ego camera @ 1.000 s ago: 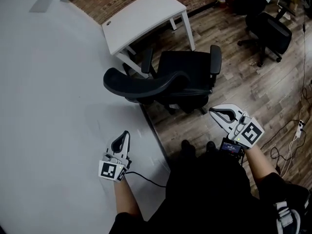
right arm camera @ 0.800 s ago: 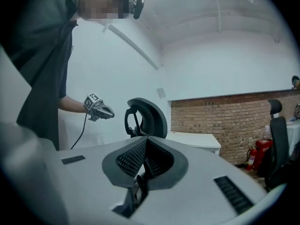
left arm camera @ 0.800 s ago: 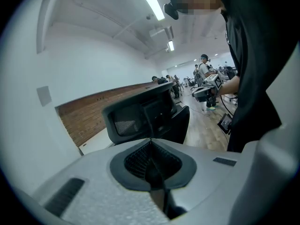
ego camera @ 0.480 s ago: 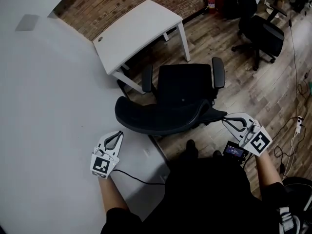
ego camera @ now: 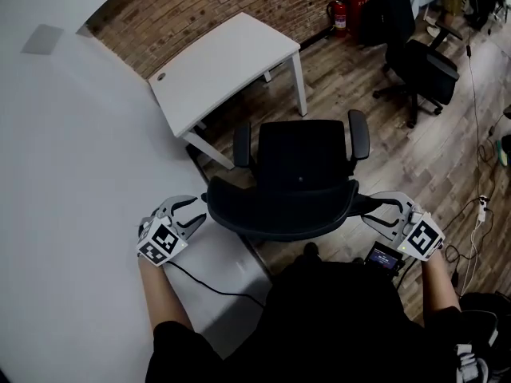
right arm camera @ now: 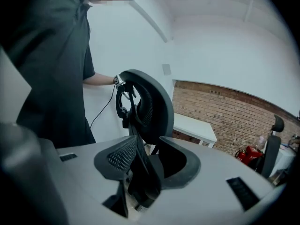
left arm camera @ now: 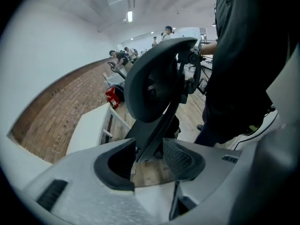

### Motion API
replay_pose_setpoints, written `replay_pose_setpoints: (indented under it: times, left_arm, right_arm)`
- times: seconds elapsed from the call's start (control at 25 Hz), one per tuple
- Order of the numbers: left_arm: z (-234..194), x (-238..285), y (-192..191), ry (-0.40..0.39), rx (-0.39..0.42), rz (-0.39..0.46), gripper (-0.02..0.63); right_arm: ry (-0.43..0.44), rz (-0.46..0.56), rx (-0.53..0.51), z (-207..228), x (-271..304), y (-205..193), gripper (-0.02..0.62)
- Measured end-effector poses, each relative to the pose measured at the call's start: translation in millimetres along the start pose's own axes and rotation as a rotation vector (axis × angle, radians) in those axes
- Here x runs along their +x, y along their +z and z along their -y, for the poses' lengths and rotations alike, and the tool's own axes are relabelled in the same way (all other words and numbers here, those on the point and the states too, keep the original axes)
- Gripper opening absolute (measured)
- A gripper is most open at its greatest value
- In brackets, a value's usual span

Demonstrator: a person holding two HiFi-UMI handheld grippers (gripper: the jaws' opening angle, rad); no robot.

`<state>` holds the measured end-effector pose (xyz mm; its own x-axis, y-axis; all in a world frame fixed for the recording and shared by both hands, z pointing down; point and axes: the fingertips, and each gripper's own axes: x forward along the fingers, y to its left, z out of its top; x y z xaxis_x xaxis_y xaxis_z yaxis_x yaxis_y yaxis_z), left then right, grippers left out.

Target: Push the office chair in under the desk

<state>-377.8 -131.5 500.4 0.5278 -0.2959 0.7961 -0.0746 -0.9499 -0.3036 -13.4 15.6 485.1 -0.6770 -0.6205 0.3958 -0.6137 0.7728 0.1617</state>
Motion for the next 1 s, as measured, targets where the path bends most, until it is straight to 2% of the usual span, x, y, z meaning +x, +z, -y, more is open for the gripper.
replay_pose_setpoints:
  times: [0.12, 0.24, 0.36, 0.68, 0.8, 1.0]
  left_arm:
    - [-5.9, 13.7, -5.0, -0.086, 0.048, -0.05, 0.189]
    - [-4.3, 27.3, -3.3, -0.133, 0.141, -0.084, 0.215]
    - [-6.1, 39.5, -5.5, -0.193, 0.209, -0.101, 0.226]
    - [-5.8, 57.7, -19.1, -0.384, 0.194, -0.097, 0.242]
    - [13.4, 73.9, -21.2, -0.455, 0.232, -0.131, 0.242]
    - [25.8, 93.1, -20.1, -0.488, 0.334, -0.152, 0.239]
  right_arm:
    - [0.018, -0.06, -0.036, -7.6, 7.7, -6.8, 0.18]
    - [0.028, -0.14, -0.111, -12.2, 9.1, -18.2, 0.225]
    - [0.025, -0.203, -0.131, -11.4, 12.2, -23.3, 0.249]
    - [0.077, -0.315, -0.115, -13.3, 23.5, -42.9, 0.252]
    - [0.103, -0.36, -0.113, -13.6, 17.1, -56.0, 0.25]
    - [0.146, -0.407, -0.158, -11.6, 21.6, -63.2, 0.232]
